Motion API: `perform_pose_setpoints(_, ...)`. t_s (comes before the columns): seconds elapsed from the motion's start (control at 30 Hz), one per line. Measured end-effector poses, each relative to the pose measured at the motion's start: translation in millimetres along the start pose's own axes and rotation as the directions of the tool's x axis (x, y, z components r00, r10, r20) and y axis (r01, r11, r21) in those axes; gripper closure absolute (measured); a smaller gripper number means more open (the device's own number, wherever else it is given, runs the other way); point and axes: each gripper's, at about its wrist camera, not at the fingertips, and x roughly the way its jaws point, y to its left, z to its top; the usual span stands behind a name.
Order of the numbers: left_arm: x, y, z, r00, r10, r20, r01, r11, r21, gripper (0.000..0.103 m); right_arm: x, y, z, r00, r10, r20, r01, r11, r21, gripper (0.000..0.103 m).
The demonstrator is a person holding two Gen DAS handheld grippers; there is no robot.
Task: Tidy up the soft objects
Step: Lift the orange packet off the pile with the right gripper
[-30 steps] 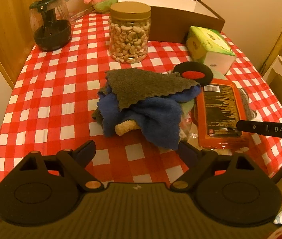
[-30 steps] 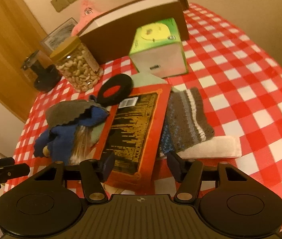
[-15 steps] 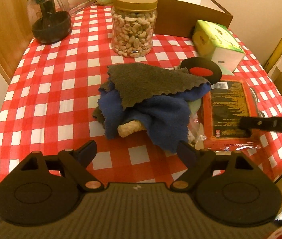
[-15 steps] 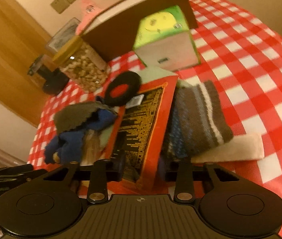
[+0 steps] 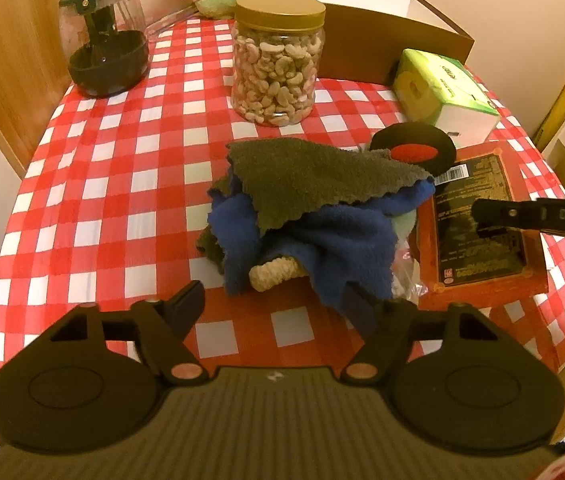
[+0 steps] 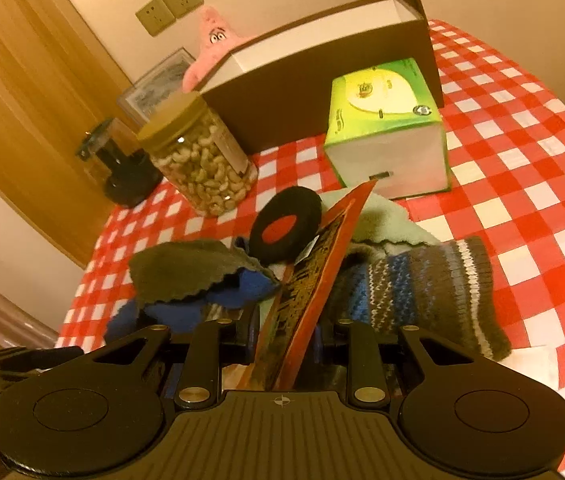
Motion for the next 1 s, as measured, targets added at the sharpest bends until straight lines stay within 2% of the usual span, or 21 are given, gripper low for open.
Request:
perform_pose_setpoints(0.07, -0.6, 0.0, 0.4, 1.0, -0.001, 0.005, 0.0, 1.0, 0.005, 0.033, 2.3, -1.6, 1.1, 1.0, 0.001, -0.006, 0.0, 1.0, 0.011, 0.077)
perform_pose_setpoints(0.13, -1.1, -0.2, 1.3, 1.0, -0.004, 0.011, 0.003, 1.0, 0.009, 0.033, -0.6, -3.3, 2.5, 1.0, 0.009, -0.003, -0.009, 1.0, 0.006, 0.094)
perform_pose_setpoints(0.23, -0.6, -1.8, 3.9, 1.0, -0.009, 0.016, 0.009, 1.0, 0.017, 0.033, -6.8, -6.6, 6.6, 1.0, 0.006, -0.008, -0.006, 1.0, 0.018, 0.1)
perform_pose_setpoints(0.57, 4.6, -19.3, 21.2, 0.997, -0.056, 0.047, 0.051, 0.995, 0.09, 0.035, -47.8, -12.1, 24.0, 0.998, -0.043, 0.042, 0.042, 0.999, 0.02, 0.102)
perform_pose_setpoints(0.83, 21.2, -65.1, 45.4, 0.989, -0.134, 0.063, 0.119, 0.973, 0.2, 0.034, -61.1, -19.9, 41.3, 0.995, -0.076, 0.068, 0.076, 0.997, 0.01, 0.102)
perform_pose_setpoints(1.0, 37.2, -87.6, 64.3, 0.984, -0.173, 0.051, 0.157, 0.961, 0.226, 0.029, -64.2, -31.1, 50.4, 0.993, -0.095, 0.067, 0.094, 0.996, 0.009, 0.102)
